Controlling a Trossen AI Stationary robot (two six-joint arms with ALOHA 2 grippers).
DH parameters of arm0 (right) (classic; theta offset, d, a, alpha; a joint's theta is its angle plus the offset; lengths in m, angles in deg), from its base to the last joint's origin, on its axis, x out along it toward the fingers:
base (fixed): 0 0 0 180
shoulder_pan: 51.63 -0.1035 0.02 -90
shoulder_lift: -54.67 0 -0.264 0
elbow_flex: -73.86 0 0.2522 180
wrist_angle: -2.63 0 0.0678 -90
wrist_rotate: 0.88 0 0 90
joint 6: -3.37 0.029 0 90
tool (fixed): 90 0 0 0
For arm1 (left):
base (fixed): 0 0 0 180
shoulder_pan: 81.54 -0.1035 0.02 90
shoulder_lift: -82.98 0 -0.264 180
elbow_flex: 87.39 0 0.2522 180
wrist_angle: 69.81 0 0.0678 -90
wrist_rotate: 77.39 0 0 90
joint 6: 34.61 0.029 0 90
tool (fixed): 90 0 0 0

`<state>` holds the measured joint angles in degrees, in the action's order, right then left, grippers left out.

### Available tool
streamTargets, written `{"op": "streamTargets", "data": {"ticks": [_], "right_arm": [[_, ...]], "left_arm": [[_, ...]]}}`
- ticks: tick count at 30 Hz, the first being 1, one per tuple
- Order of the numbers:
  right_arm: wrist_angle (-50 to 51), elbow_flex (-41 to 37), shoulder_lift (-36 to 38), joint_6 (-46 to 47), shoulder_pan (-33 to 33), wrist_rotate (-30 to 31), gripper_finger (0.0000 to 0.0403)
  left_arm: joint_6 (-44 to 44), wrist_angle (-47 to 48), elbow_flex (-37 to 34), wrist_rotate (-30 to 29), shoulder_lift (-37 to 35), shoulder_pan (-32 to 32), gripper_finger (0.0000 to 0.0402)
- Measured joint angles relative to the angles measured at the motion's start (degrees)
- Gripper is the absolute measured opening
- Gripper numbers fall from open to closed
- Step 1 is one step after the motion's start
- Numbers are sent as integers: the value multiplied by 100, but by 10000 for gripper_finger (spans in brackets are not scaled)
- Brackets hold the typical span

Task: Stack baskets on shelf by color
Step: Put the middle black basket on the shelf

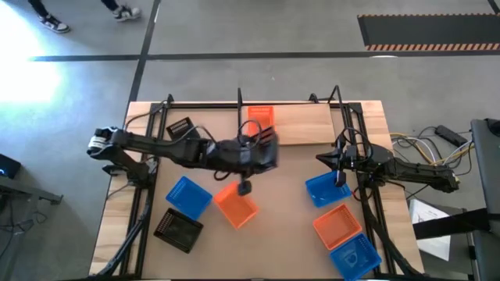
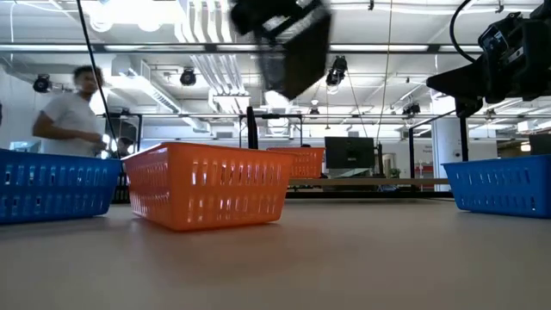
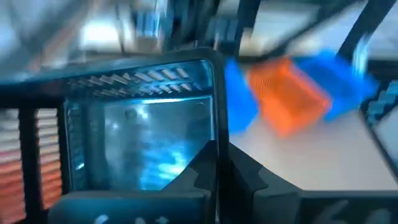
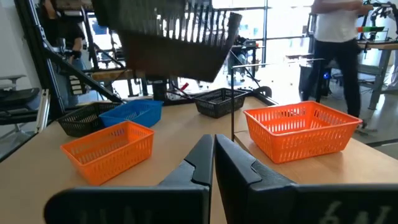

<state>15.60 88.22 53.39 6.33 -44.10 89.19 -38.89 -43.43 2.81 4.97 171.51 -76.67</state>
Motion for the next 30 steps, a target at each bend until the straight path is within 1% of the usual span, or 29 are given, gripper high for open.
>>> {"op": "streamTargets", "data": {"ticks": [3,5,7,9,11,15,18,20,25,27,30], "right_arm": [[2,0,0,0,0,0,9],[2,-1,0,0,0,0,9],[0,0,0,0,2,0,9],[2,-2,-2,0,0,0,9],[0,0,0,0,0,0,9],[0,0,0,0,0,0,9],[2,0,0,0,0,0,9],[2,0,-2,0,0,0,9],[0,0,-2,0,0,0,9],[2,0,0,0,0,0,9],[0,-1,0,0,0,0,9]], "left_arm": [[715,-1236,-95,139,415,-209,0],[1145,-1837,-101,238,795,-355,0],[1509,-2449,-45,491,1227,-509,0],[1737,-2920,51,736,1675,-655,0],[1850,-3249,205,779,2089,-780,0],[2088,-3367,700,771,2757,-1034,0],[2121,-3291,1138,552,3202,-1174,0],[2128,-3036,1401,392,3440,-1236,0],[2130,-2300,1878,-64,3706,-1362,0],[2132,-2262,1914,-192,3732,-1394,0],[2130,-2215,1910,-232,3735,-1435,0]]}}
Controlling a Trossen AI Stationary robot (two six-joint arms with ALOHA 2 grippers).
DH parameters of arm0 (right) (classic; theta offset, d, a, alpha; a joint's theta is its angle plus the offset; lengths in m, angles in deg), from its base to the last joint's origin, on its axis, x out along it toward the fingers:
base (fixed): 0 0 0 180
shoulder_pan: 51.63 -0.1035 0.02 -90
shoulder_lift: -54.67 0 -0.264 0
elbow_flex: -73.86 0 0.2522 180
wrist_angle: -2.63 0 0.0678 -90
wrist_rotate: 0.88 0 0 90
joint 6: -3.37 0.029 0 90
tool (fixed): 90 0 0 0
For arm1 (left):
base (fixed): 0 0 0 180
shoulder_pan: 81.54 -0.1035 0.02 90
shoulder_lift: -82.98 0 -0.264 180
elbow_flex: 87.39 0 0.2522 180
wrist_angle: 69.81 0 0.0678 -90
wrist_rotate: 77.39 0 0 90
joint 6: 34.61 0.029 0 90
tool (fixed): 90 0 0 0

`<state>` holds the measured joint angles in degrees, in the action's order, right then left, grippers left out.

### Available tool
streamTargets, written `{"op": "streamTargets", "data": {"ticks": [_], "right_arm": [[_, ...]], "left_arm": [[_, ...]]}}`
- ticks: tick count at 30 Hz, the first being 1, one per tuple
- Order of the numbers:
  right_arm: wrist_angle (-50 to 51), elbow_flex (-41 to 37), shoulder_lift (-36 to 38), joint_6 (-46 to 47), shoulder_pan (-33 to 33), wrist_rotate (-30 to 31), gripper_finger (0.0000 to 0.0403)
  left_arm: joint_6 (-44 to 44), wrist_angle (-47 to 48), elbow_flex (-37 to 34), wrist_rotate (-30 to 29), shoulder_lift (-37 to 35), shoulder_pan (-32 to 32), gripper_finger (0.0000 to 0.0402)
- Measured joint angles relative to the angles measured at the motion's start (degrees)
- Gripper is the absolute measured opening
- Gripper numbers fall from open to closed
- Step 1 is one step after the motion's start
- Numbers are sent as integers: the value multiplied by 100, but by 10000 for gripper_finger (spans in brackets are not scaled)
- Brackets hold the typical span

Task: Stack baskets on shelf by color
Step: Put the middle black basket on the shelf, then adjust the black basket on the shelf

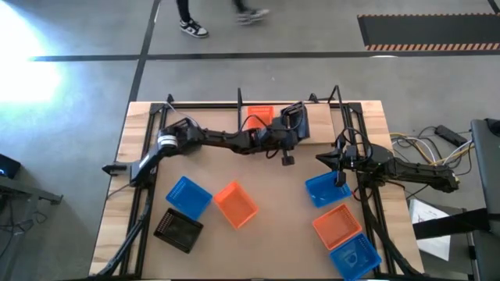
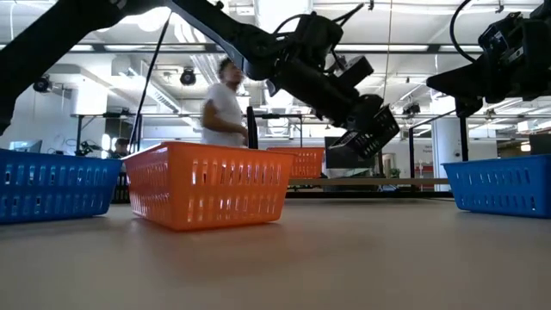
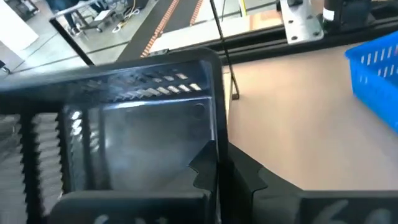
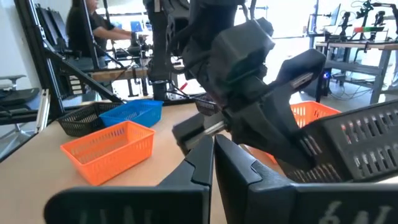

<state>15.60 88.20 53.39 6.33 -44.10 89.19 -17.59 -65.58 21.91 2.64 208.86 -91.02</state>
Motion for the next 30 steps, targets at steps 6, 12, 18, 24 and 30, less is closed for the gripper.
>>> {"op": "streamTargets", "data": {"ticks": [6,12,18,24,30], "right_arm": [[0,2,-2,0,1,0,9],[0,2,0,0,0,0,9],[0,1,0,0,0,0,9],[0,1,0,0,0,0,9],[0,1,-2,0,0,1,9]], "left_arm": [[-7,-23,-8,1,0,-80,32],[-9,-19,-22,-62,0,-134,86],[-73,-36,-19,-104,0,-195,131],[-177,51,72,-102,-214,-146,174],[-116,1047,61,-82,-1099,241,182]]}}
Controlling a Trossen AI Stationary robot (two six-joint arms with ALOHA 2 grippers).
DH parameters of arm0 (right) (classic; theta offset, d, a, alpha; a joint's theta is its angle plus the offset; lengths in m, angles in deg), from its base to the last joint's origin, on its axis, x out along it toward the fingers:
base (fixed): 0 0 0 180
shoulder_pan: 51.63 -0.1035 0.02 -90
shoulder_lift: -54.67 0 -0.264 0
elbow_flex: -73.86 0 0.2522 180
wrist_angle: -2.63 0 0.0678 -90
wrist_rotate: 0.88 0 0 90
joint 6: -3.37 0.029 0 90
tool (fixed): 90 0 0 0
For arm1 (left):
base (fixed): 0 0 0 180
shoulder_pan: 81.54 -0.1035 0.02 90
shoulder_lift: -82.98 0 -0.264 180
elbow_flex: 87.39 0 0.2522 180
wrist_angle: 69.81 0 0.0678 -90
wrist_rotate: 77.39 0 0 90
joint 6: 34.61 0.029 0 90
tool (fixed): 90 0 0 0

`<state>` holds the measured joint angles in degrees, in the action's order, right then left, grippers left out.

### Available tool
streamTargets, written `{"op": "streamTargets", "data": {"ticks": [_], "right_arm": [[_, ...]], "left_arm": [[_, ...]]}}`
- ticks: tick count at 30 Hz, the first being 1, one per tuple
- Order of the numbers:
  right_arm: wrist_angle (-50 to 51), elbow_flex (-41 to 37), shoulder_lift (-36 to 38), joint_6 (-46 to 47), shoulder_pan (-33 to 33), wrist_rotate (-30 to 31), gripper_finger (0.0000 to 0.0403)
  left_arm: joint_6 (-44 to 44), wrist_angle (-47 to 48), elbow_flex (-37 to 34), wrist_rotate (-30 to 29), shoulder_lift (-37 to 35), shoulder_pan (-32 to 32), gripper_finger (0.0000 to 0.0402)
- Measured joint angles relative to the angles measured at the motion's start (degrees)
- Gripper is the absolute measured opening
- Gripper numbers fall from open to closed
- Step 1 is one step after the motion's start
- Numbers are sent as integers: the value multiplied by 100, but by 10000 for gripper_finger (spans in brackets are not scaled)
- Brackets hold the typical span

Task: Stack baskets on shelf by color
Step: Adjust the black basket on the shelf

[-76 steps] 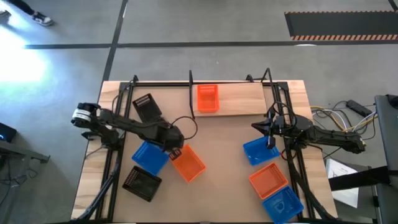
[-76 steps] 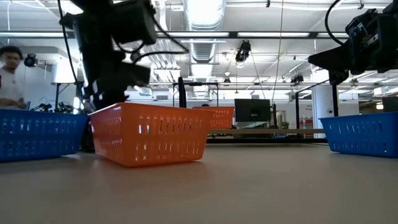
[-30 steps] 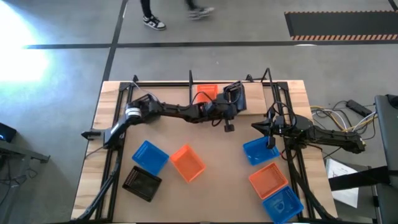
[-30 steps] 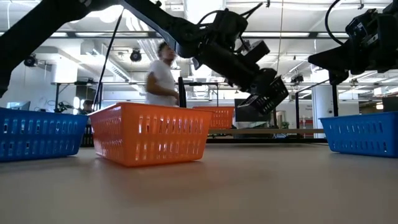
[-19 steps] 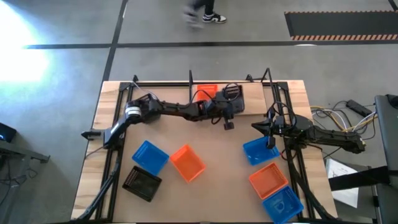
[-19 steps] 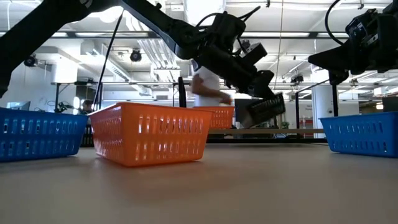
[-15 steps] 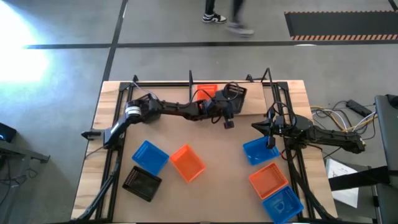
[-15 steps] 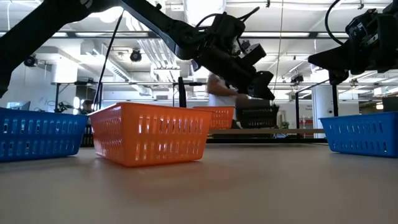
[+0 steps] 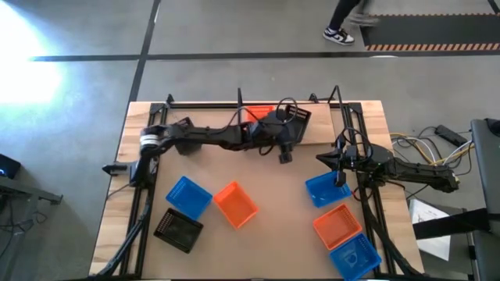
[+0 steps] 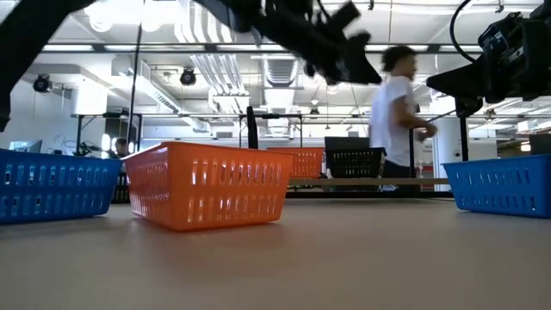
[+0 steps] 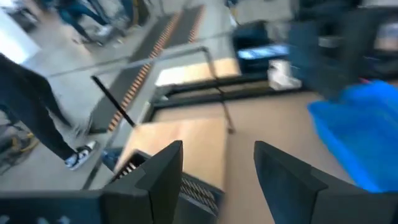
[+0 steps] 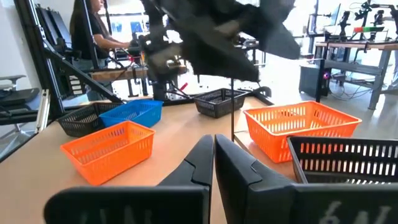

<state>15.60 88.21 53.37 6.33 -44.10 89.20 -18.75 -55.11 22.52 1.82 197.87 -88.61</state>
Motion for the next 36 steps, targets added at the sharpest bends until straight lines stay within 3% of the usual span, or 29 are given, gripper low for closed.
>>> {"op": "streamTargets", "data": {"ticks": [3,6,13,19,27,32,36], "right_arm": [[0,-1,2,0,2,-1,9],[0,-1,4,0,0,-1,9],[-43,-1,2,0,0,13,9],[-567,-1,4,479,0,17,9],[-1649,18,-348,1398,-9,40,9],[-1201,537,-1486,1144,10,650,12],[-31,1647,-2793,967,85,746,36]], "left_arm": [[-49,400,-392,1,-379,242,182],[-217,-75,-1282,0,-755,478,182],[-1135,-2557,-3827,-20,-1648,883,182],[-1260,-4446,-5224,-291,-2096,1172,182],[-1258,-4599,-6025,-1375,-2538,1178,183],[-1255,-4690,-6125,-1703,-2496,1141,183],[-1254,-4669,-6146,-1704,-2437,1152,183]]}}
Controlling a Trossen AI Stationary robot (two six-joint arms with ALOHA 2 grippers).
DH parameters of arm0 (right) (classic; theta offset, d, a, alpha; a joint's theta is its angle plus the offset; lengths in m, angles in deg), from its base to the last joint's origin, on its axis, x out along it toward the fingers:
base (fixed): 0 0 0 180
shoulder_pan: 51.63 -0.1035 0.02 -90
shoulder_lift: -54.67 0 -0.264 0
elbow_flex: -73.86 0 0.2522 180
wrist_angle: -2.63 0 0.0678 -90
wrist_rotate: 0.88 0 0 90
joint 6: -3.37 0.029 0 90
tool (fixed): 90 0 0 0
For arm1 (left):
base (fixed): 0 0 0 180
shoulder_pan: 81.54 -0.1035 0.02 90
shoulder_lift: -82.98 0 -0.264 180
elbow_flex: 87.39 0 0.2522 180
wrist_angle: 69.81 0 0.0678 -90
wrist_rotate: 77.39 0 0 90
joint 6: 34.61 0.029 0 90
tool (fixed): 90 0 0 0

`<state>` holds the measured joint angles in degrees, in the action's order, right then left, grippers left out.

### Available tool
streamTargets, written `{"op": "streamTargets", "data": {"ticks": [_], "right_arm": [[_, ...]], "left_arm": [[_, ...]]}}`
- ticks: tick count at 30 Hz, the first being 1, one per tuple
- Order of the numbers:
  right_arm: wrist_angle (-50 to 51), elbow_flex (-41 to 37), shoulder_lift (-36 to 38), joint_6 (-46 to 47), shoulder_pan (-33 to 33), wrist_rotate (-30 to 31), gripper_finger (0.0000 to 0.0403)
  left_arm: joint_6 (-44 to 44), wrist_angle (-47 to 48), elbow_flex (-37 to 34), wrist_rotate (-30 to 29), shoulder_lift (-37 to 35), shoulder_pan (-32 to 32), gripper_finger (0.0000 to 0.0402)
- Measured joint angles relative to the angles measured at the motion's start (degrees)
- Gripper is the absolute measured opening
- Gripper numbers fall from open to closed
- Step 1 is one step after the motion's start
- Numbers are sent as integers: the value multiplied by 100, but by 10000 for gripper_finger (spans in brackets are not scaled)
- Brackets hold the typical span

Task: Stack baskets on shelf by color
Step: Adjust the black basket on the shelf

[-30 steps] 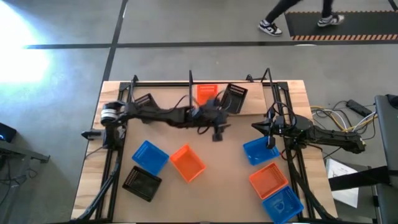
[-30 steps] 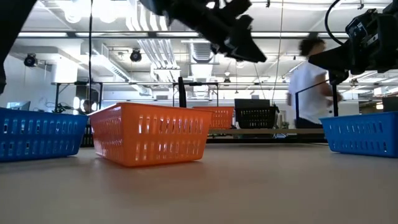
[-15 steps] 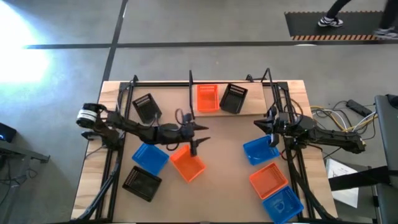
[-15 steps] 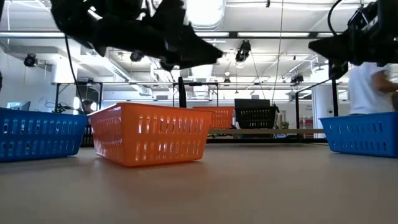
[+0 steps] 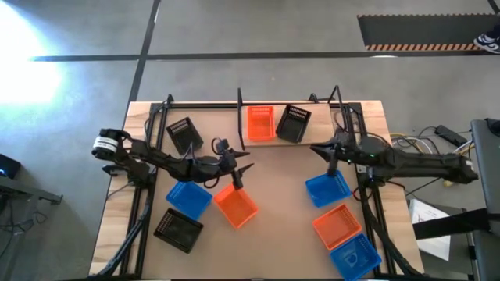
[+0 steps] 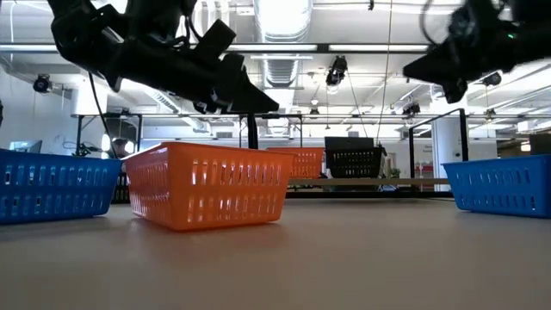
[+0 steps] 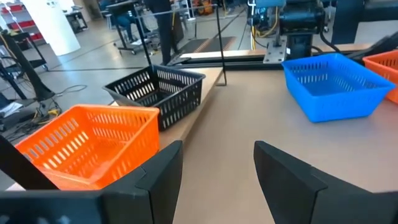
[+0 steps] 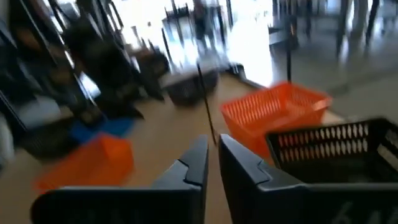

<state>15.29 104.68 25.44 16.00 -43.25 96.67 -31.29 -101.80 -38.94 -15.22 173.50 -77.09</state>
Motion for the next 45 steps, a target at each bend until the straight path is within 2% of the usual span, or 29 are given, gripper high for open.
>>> {"op": "streamTargets", "data": {"ticks": [5,10,13,17,22,31,38,45], "right_arm": [[1880,1769,-1810,-405,17,-2,100],[3164,3134,-3555,-896,181,-14,159],[3425,3872,-4371,-1262,424,18,175],[4072,4641,-5208,-1620,660,17,173],[4492,5272,-5693,-1884,839,40,155],[4614,5304,-6103,-2140,1113,61,106],[4833,5312,-6057,-2660,1135,50,18],[5182,5311,-5730,-3312,1235,42,11]], "left_arm": [[-3,-23,-27,1,0,-2,183],[-3,-54,-23,1,2,-2,183],[-4,-61,-22,1,6,-2,183],[-10,-44,-23,5,20,18,183],[-145,-54,-27,9,20,35,183],[-147,-38,-115,15,20,42,183],[-156,-43,-143,29,20,46,183],[-158,-58,-145,34,20,46,183]]}}
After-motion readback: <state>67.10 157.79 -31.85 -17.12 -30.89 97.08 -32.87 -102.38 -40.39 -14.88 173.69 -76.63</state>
